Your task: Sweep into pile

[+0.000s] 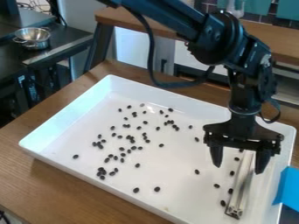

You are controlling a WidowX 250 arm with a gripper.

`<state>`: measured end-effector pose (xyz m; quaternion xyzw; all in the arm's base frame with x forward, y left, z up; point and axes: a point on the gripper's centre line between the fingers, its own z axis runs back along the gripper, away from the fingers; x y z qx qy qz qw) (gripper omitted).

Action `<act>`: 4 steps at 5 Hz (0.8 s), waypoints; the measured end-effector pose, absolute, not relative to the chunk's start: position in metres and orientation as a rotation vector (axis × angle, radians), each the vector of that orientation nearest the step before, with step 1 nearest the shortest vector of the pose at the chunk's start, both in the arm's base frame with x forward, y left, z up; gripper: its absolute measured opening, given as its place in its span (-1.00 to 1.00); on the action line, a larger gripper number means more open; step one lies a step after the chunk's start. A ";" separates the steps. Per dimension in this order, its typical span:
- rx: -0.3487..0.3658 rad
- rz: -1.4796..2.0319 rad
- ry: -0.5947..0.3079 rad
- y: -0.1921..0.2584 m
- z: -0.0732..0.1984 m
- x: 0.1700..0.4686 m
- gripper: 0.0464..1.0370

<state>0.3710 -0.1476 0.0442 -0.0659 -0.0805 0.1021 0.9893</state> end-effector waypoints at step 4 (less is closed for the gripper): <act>-0.106 0.164 -0.150 -0.147 0.023 0.362 -0.30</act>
